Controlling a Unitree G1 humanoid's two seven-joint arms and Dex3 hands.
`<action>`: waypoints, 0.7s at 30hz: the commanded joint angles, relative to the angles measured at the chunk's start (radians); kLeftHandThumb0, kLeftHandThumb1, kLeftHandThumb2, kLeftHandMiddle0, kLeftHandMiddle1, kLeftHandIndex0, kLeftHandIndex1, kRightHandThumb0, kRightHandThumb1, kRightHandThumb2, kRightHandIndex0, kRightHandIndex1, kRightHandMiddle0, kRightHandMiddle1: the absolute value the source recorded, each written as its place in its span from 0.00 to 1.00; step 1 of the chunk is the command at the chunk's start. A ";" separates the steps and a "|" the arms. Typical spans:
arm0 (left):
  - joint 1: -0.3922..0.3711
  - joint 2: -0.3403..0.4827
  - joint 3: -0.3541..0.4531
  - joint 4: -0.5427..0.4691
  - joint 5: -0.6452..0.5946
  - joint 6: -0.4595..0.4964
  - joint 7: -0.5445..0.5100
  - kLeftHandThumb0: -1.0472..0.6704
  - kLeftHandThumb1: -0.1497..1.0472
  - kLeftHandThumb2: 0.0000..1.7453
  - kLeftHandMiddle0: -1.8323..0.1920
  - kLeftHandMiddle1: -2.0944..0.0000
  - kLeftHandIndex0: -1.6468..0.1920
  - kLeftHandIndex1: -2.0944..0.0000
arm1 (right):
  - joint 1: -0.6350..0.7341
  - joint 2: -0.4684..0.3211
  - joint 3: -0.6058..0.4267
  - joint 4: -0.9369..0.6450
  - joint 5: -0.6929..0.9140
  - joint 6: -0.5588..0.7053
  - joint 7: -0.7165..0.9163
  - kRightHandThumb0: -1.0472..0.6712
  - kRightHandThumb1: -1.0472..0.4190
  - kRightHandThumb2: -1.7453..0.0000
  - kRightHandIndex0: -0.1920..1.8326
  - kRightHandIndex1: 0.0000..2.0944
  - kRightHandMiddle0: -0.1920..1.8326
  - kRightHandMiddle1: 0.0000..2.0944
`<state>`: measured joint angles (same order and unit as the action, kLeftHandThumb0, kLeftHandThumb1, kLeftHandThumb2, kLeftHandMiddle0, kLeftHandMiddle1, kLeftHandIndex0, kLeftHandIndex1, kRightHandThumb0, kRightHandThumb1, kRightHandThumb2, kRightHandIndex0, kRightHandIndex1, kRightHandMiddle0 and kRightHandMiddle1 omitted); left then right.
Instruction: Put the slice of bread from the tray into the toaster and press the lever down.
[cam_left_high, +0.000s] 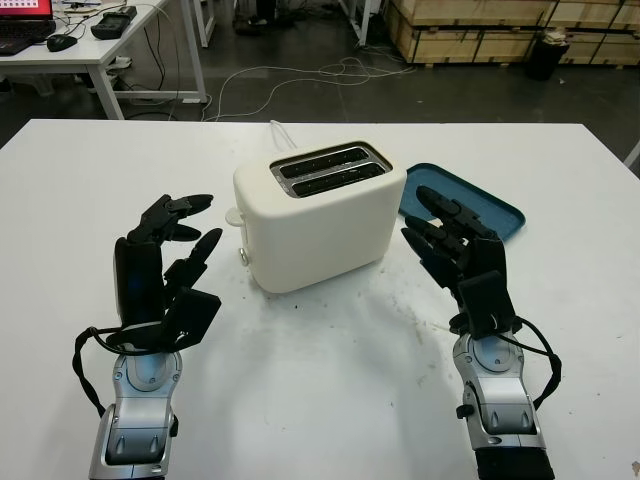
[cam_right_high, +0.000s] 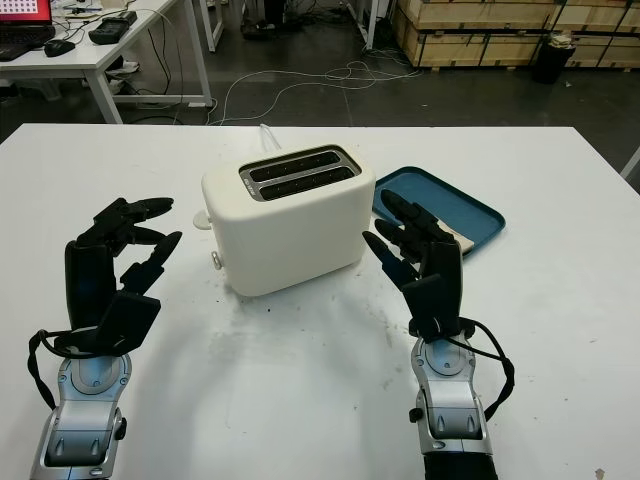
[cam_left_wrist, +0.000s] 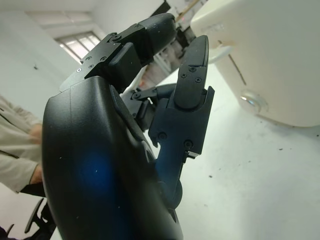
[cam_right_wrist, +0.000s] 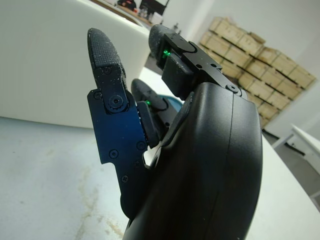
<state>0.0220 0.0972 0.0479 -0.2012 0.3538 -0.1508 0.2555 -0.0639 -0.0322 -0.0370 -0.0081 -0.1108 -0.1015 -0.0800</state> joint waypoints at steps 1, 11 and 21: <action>-0.009 0.006 -0.002 0.013 0.000 -0.026 0.004 0.39 0.89 0.06 0.59 0.34 0.51 0.65 | 0.000 0.004 0.001 -0.019 -0.004 0.024 -0.011 0.25 0.11 1.00 0.49 0.08 0.47 0.01; -0.006 -0.001 -0.004 0.009 -0.003 -0.015 -0.001 0.39 0.89 0.06 0.61 0.32 0.54 0.62 | 0.006 0.002 0.005 -0.018 0.003 0.016 -0.010 0.25 0.11 1.00 0.49 0.09 0.47 0.00; -0.016 0.000 -0.002 0.018 0.011 -0.023 0.015 0.39 0.89 0.06 0.62 0.33 0.55 0.61 | 0.017 -0.055 -0.032 -0.055 -0.012 -0.086 -0.009 0.28 0.12 1.00 0.47 0.08 0.47 0.00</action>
<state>0.0202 0.0968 0.0464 -0.1944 0.3567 -0.1587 0.2623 -0.0501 -0.0620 -0.0538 -0.0367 -0.1144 -0.1337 -0.0867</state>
